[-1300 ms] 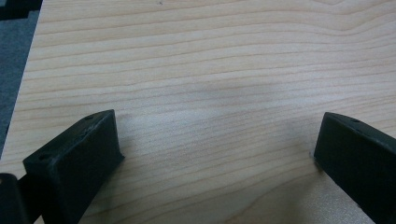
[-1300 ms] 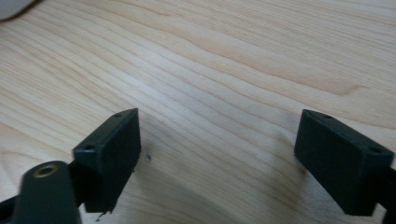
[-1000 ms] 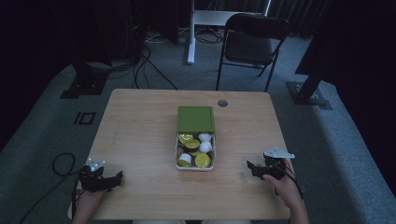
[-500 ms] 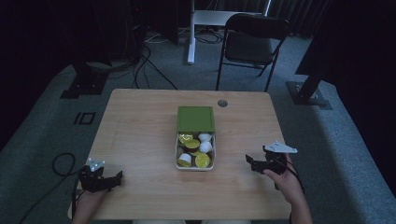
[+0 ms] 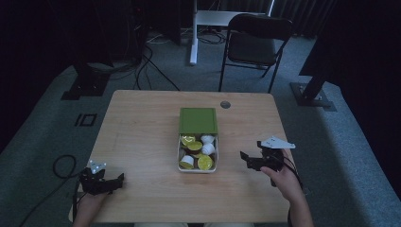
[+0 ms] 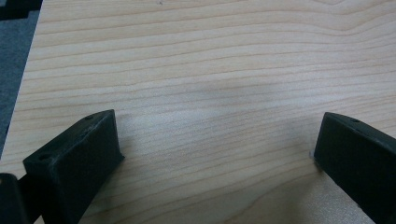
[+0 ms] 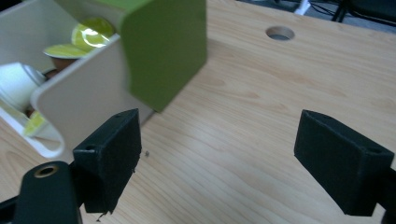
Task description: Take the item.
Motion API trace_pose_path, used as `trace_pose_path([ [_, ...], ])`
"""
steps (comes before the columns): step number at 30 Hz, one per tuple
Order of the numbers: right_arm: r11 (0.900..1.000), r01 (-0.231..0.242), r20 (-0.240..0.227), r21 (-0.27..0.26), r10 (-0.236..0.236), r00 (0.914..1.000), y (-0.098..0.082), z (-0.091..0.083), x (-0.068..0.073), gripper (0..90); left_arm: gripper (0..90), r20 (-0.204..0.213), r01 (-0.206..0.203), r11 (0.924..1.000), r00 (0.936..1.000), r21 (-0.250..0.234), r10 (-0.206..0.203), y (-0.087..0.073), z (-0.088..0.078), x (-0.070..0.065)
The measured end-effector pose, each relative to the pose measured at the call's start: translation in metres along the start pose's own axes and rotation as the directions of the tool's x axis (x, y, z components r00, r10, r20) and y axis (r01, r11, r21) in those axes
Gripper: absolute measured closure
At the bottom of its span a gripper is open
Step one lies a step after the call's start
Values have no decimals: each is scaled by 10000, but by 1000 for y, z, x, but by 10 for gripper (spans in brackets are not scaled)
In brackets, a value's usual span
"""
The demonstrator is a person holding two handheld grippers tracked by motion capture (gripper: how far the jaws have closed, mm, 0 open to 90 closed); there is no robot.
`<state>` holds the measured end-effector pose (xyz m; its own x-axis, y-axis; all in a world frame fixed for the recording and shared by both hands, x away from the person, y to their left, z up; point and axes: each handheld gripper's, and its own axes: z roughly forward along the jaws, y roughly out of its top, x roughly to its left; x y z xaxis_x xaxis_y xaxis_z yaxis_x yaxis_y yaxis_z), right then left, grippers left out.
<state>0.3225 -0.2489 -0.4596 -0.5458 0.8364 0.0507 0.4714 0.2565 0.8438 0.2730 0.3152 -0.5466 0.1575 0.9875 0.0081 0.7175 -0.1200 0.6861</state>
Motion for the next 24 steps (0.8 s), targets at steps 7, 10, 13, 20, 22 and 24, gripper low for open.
trace_pose_path([
  [7,9998,132,-516,-172,-141,9986,14,4,15,162,5,1,0,10000,10000,0,0,0,0,0],
  [10,9994,240,-841,-263,-261,9961,21,7,23,162,5,1,1,10000,10000,2,-1,0,0,0],
  [13,9994,216,-1119,-258,-243,9934,26,10,30,174,5,0,-1,10000,10000,3,1,0,0,0],
  [20,9977,554,-1541,-388,-607,9862,37,17,48,175,5,2,1,10000,10000,-2,-1,0,0,0],
  [22,9971,647,-1701,-392,-705,9829,39,19,53,173,5,1,0,10000,10000,-2,0,0,0,0],
  [24,9966,704,-1873,-426,-772,9793,41,21,59,172,5,1,1,10000,10000,0,-1,0,0,0],
])
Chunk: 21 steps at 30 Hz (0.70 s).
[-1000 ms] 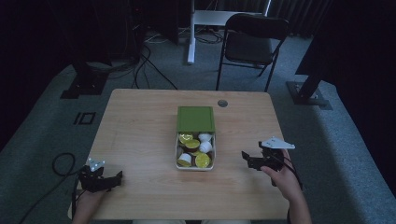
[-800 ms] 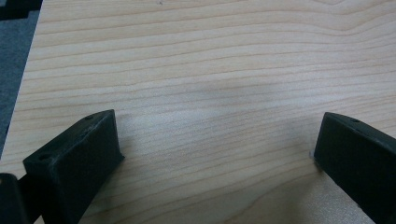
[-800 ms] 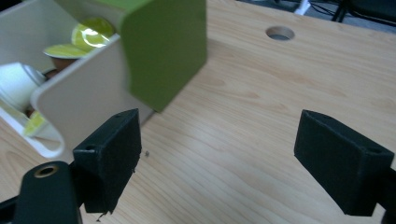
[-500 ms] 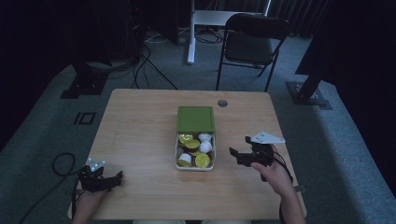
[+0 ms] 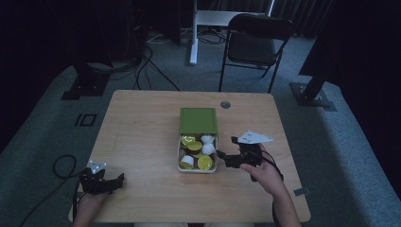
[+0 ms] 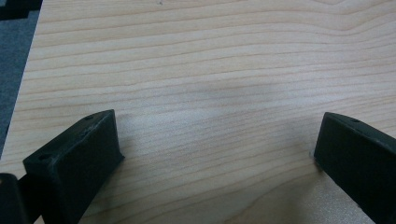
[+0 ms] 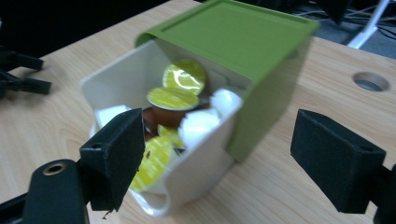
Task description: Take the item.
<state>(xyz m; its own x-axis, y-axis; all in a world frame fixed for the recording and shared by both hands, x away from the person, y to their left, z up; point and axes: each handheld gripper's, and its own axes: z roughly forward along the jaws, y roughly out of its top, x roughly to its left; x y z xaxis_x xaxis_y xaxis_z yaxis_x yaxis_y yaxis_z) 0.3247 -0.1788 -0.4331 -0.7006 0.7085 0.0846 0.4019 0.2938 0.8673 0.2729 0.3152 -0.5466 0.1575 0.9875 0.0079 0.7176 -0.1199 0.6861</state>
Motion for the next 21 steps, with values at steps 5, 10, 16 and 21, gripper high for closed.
trace_pose_path([
  [5,9998,176,-520,-42,-178,9985,4,9,13,176,5,0,4,10000,10000,-4,-4,0,0,0],
  [10,9992,410,-838,30,-406,9957,5,18,25,183,5,3,4,10000,10000,-7,-4,0,0,0],
  [16,9979,650,-1184,60,-638,9909,7,28,37,194,5,1,5,10000,10000,-8,-5,0,0,0],
  [21,9969,780,-1431,82,-760,9868,5,37,47,205,5,1,9,10000,10000,-10,-9,0,0,0],
])
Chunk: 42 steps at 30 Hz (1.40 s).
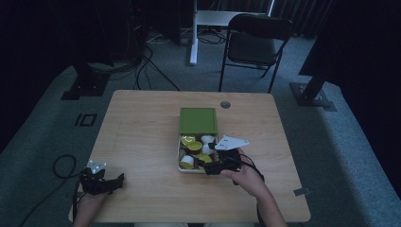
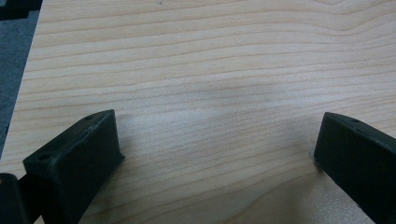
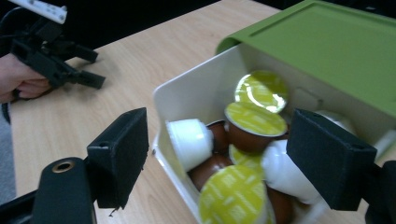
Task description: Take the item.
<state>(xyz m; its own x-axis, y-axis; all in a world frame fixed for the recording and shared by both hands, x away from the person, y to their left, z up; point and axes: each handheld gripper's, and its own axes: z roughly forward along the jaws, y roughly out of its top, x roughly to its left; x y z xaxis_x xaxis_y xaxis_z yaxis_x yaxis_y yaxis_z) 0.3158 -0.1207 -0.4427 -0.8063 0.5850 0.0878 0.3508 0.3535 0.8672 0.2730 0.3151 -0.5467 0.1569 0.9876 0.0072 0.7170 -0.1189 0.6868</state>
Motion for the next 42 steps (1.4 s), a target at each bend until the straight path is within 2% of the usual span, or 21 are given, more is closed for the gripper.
trace_pose_path([
  [4,9999,50,-90,156,-49,9999,-3,10,6,225,5,-1,-8,10000,10000,5,8,0,0,0],
  [10,9979,413,-230,505,-402,9989,-8,23,15,254,5,-1,-8,10000,10000,8,8,0,0,0],
  [13,9954,688,-298,666,-669,9973,-12,32,21,295,5,2,-9,10000,10000,7,9,0,0,0],
  [19,9924,811,-187,924,-797,9966,-16,45,26,380,5,-1,-9,10000,10000,9,9,0,0,0],
  [23,9919,665,-43,1079,-664,9978,-19,53,22,421,5,1,-10,10000,10000,6,10,0,0,0],
  [29,9878,692,71,1393,-709,9975,-24,62,21,427,5,1,-11,10000,10000,7,11,0,0,0],
  [34,9854,717,171,1545,-753,9970,-22,63,19,469,5,1,-11,10000,10000,8,11,0,0,0],
  [38,9810,978,151,1676,-1017,9947,-20,68,19,467,5,1,-13,10000,10000,8,13,0,0,0],
  [42,9761,1049,152,1901,-1097,9938,-18,74,20,467,5,1,-12,10000,10000,8,12,0,0,0],
])
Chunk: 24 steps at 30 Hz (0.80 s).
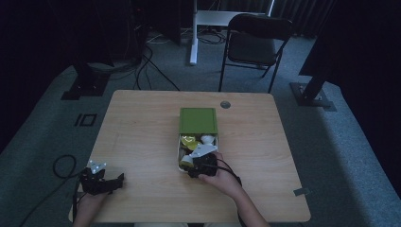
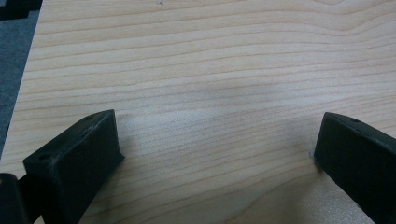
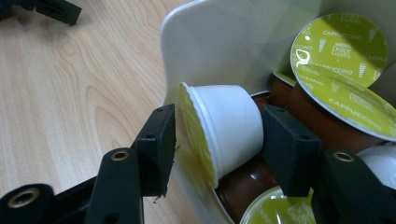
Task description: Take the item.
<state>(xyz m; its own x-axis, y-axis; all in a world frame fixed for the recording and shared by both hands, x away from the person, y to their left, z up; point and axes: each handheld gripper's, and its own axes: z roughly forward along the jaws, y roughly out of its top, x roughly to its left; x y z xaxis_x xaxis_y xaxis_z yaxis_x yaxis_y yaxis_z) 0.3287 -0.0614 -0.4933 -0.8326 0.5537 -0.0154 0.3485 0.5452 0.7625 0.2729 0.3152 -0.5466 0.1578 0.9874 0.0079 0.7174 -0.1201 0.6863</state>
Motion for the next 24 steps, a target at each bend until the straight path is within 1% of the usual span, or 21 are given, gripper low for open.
trace_pose_path([
  [2,9998,-39,15,177,39,10000,1,2,-2,495,5,1,1,10000,10000,0,-1,0,0,0],
  [5,9994,158,46,315,-160,9999,3,5,-3,506,5,0,-1,10000,10000,0,1,0,0,0],
  [7,9993,-6,115,372,2,9999,4,6,-1,500,5,0,1,10000,10000,1,-1,0,0,0],
  [8,9994,14,150,356,-20,9999,4,7,-1,496,5,-2,1,10000,10000,2,-1,0,0,0],
  [10,9995,-146,127,295,142,9998,3,8,-1,490,5,-1,0,10000,10000,3,0,0,0,0],
  [12,9996,-3,159,271,-1,9999,3,8,-1,506,5,-2,2,10000,10000,1,-2,0,0,0],
  [15,9993,-109,235,349,101,9997,3,5,-1,545,5,-2,-1,10000,10000,3,1,0,0,0],
  [17,9992,-249,185,307,243,9995,3,1,-3,561,5,0,2,10000,10000,0,-2,0,0,0],
  [22,9997,-174,212,198,170,9996,2,-3,-3,564,5,-2,0,10000,10000,2,0,0,0,0],
  [24,9993,-370,142,76,369,9992,2,-6,-3,565,5,-2,3,10000,10000,-1,-3,0,0,0],
])
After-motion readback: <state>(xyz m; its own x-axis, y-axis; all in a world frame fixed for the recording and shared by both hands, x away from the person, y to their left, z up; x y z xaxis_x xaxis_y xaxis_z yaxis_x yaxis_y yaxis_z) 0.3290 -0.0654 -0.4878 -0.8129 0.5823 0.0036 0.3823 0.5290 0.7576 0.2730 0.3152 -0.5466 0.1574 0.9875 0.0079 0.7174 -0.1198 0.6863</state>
